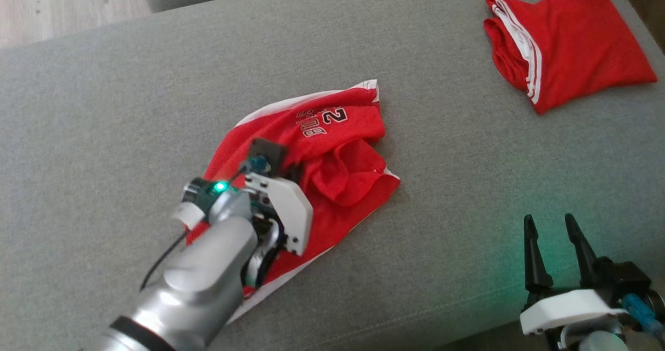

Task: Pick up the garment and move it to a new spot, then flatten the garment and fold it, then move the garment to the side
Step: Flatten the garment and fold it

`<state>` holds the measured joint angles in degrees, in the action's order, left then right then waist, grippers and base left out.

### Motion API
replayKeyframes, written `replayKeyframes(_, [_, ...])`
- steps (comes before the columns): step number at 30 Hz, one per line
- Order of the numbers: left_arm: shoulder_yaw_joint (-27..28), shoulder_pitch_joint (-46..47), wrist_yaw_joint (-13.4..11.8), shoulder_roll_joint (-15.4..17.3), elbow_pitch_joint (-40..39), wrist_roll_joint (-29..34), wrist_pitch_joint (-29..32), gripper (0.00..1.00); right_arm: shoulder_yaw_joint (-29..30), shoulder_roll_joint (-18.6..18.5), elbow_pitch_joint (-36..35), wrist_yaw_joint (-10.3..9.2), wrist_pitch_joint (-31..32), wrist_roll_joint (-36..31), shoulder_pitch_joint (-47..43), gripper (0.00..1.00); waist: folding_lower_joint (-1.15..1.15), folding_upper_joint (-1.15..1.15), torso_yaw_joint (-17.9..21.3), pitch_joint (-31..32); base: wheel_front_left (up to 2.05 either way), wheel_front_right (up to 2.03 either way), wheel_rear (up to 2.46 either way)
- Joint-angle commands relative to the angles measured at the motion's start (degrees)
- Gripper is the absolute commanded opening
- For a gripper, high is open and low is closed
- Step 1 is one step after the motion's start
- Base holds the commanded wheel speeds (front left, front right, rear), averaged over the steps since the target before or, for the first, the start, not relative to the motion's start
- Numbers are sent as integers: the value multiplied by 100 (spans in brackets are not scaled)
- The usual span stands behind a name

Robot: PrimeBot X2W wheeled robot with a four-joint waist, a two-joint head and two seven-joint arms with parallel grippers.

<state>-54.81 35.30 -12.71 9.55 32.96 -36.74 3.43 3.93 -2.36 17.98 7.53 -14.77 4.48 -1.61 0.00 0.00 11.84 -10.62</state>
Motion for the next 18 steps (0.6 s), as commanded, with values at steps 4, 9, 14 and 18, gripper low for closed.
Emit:
replayKeyframes(4, [329,560,-56,39,276,57,-304,0,-131,-52,-166,-4,-23,29,276,100,0,0,-7,-75,0,0,0])
replayKeyframes(9, [667,787,-302,37,813,13,-827,0,-140,-52,-175,-4,-23,18,323,100,0,0,-21,-146,0,0,0])
replayKeyframes(14, [911,907,-416,-39,1390,-74,-1329,0,-140,-52,-160,-4,-23,-5,359,100,0,0,-20,-188,0,0,0])
replayKeyframes(18, [1032,1011,-412,-136,1789,-108,-1619,0,-164,-52,-136,-4,-23,-26,380,100,0,0,0,-192,0,0,0])
